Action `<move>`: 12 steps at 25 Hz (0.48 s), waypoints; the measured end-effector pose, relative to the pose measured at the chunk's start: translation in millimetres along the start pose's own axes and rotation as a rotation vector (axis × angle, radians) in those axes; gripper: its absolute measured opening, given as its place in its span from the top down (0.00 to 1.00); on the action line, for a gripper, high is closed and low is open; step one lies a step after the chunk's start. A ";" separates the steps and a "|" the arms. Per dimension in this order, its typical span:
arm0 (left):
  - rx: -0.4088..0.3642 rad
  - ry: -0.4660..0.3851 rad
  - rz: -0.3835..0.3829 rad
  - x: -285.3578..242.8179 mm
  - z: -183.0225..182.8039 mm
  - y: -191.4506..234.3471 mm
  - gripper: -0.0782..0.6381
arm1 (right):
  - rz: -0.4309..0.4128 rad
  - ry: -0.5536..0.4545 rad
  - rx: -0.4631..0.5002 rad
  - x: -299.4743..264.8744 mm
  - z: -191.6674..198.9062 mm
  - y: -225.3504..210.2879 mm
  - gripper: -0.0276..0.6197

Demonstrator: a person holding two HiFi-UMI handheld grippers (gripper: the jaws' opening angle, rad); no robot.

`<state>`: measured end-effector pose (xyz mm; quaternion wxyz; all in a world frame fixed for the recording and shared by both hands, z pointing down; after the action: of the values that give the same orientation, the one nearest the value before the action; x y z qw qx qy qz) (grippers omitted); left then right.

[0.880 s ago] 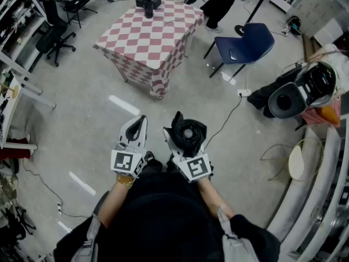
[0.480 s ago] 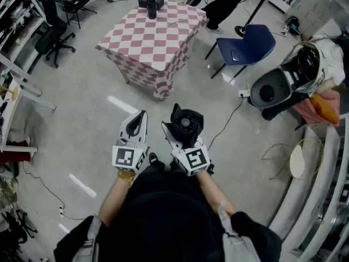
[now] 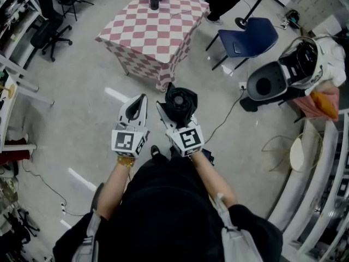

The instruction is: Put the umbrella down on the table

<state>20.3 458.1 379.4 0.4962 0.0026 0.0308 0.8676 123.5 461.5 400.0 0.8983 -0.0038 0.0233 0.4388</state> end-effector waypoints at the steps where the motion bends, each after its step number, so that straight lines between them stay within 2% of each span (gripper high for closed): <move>1: 0.002 0.002 -0.003 -2.9 0.8 2.2 0.87 | -0.002 -0.002 0.002 -2.7 -1.0 -1.3 0.70; 6: 0.002 0.014 -0.019 -22.4 4.6 3.6 0.87 | -0.012 -0.006 -0.005 -11.3 -0.9 -19.5 0.70; 12: -0.001 0.035 -0.045 -68.1 10.7 -4.7 0.87 | -0.027 -0.003 -0.018 -26.5 2.9 -67.5 0.70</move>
<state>59.2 402.3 391.7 0.5150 -0.0135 0.0390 0.8562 160.6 399.2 403.2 0.9040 -0.0114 0.0180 0.4271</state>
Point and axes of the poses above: the fingertips, and each gripper's own axes: x backward along the fingers, y to its left, z out of its underside, the point moved 4 cm from there along x, backward along the fingers, and after that the axes turned 1 degree about y, right-handed, at the moved point
